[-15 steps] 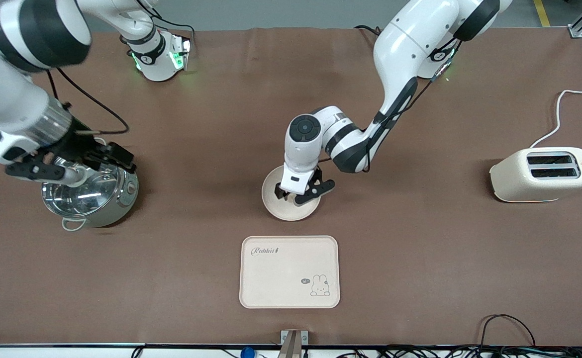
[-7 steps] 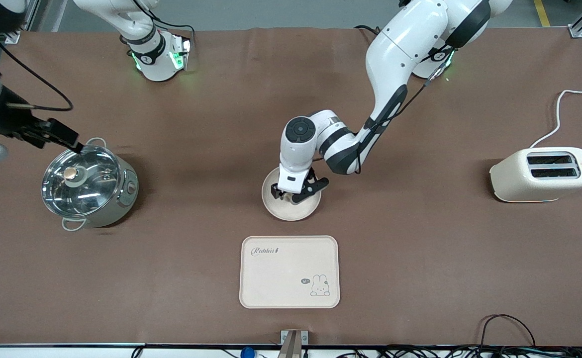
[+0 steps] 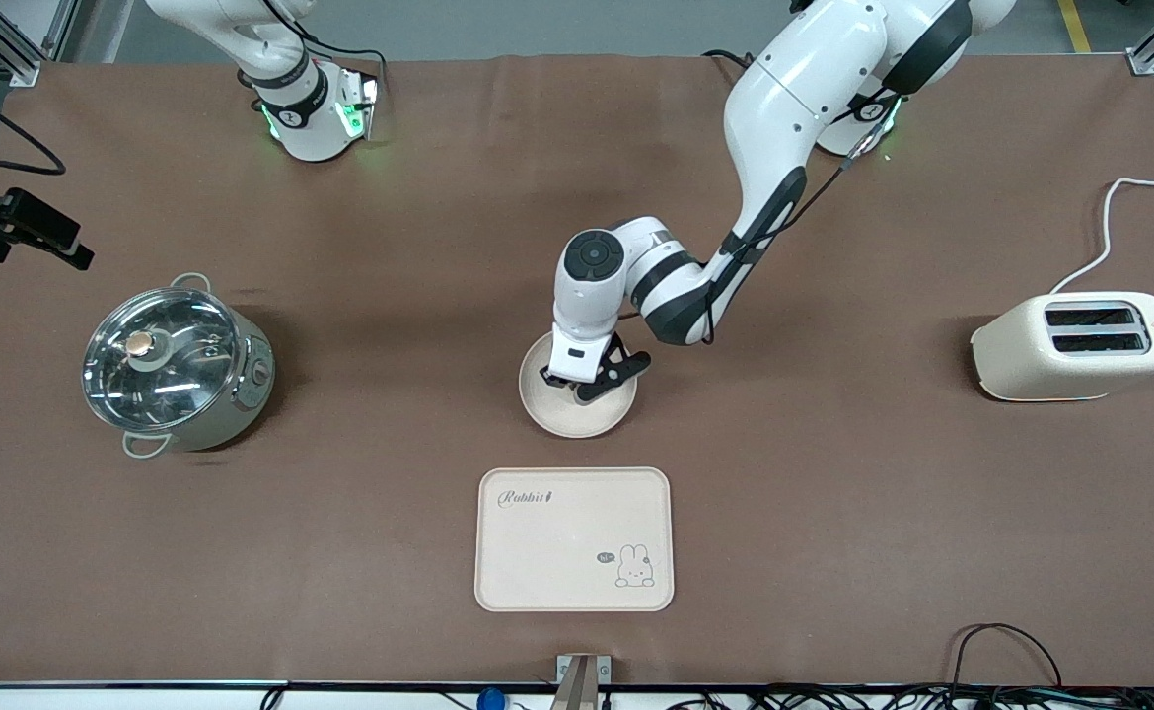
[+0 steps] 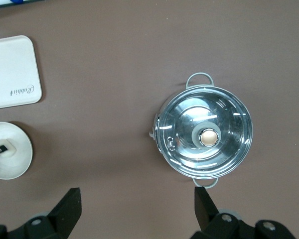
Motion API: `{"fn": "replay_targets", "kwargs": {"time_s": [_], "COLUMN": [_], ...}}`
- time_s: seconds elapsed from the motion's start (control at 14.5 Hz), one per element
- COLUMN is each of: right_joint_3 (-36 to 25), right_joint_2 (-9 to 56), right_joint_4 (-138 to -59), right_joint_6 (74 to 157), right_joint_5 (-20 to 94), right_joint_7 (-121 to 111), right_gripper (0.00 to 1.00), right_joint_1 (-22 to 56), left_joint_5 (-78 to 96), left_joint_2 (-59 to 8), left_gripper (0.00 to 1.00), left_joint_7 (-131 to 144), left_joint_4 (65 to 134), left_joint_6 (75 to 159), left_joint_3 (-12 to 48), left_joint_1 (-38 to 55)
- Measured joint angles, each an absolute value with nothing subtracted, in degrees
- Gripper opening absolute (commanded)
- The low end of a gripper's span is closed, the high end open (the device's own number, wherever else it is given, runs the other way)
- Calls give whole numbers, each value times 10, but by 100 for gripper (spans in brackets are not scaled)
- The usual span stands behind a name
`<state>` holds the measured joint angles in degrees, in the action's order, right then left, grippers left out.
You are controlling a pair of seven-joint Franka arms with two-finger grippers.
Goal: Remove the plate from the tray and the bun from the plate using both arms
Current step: 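Grasp the bun with the left gripper while the right arm withdraws, then carry the bun with the left gripper toward the toaster and lower it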
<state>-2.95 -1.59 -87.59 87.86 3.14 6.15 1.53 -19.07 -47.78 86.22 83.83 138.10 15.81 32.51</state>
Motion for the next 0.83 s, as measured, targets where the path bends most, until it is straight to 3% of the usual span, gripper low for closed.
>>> {"fn": "replay_targets", "kwargs": {"time_s": [0.34,0.48,0.62,0.83], "right_joint_3": [-45,-61,-65,-69], "right_joint_2": [-18,-23,-27,-28], "right_joint_4": [-860,-859,-859,-860], "right_joint_6": [841,830,825,823], "right_joint_5": [10,8,8,8], "right_joint_7": [3,-29,-38,-40], "right_gripper": [100,100,100,100], "right_joint_1": [12,8,7,6], "left_joint_5": [-190,-188,-188,-194], "left_joint_2": [-374,-336,-325,-331], "left_gripper": [1,1,1,2], "left_joint_7": [592,484,407,328], "left_joint_4": [825,844,883,987], "left_joint_6": [1195,1166,1189,1322], "left_joint_3": [194,220,250,271], "left_joint_1": [195,112,29,-71]}}
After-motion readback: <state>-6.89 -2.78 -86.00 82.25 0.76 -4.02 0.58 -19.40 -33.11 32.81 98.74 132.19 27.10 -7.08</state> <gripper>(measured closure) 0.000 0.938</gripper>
